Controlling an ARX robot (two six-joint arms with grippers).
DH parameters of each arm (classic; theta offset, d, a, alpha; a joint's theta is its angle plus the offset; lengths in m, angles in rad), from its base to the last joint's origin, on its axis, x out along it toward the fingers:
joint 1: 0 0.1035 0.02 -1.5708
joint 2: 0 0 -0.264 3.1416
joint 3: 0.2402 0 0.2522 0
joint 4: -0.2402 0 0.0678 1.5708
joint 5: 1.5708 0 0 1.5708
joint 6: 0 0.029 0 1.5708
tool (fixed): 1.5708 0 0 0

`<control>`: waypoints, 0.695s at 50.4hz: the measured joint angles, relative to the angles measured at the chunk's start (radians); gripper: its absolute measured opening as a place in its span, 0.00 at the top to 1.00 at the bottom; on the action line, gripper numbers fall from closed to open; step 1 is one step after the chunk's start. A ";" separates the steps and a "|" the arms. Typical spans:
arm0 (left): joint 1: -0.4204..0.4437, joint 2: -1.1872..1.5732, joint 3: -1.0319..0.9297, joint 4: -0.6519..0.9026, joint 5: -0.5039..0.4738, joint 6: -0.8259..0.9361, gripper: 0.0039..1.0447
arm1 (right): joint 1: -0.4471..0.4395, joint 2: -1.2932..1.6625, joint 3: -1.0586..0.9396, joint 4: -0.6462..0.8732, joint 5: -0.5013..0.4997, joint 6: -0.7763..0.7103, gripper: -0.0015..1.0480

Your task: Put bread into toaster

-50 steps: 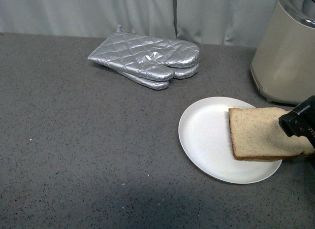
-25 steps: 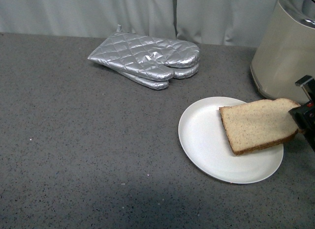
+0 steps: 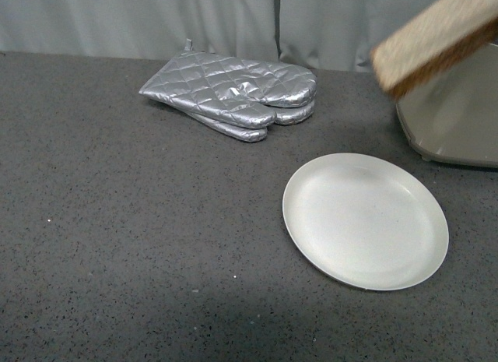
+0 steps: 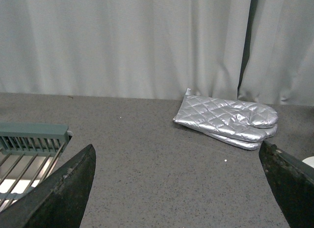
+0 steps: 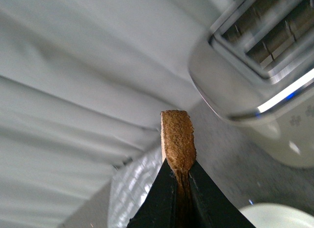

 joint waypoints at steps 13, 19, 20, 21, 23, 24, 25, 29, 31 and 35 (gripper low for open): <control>0.000 0.000 0.000 0.000 0.000 0.000 0.06 | -0.089 -0.013 0.198 -0.109 0.269 -0.118 0.98; 0.000 0.000 0.000 0.000 0.000 0.000 0.06 | -0.176 0.063 0.270 -0.159 0.369 -0.147 0.98; 0.000 0.000 0.000 0.000 0.000 0.000 0.06 | -0.192 0.084 0.285 -0.163 0.397 -0.156 0.98; 0.000 0.000 0.000 0.000 0.000 0.000 0.06 | -0.202 0.097 0.294 -0.167 0.414 -0.160 0.98; 0.000 0.000 0.000 0.000 0.000 0.000 0.06 | -0.214 0.117 0.308 -0.182 0.436 -0.160 0.98; 0.000 0.000 0.000 0.000 0.000 0.000 0.06 | -0.220 0.127 0.322 -0.202 0.455 -0.160 0.98; 0.000 0.000 0.000 0.000 0.000 0.000 0.06 | -0.226 0.138 0.331 -0.217 0.470 -0.160 0.98; 0.000 0.000 0.000 0.000 0.000 0.000 0.06 | -0.235 0.170 0.352 -0.240 0.501 -0.159 0.98; 0.000 0.000 0.000 0.000 0.000 0.000 0.06 | -0.237 0.190 0.368 -0.255 0.505 -0.157 0.98; 0.000 0.000 0.000 0.000 0.000 0.000 0.06 | -0.236 0.217 0.386 -0.257 0.510 -0.156 0.98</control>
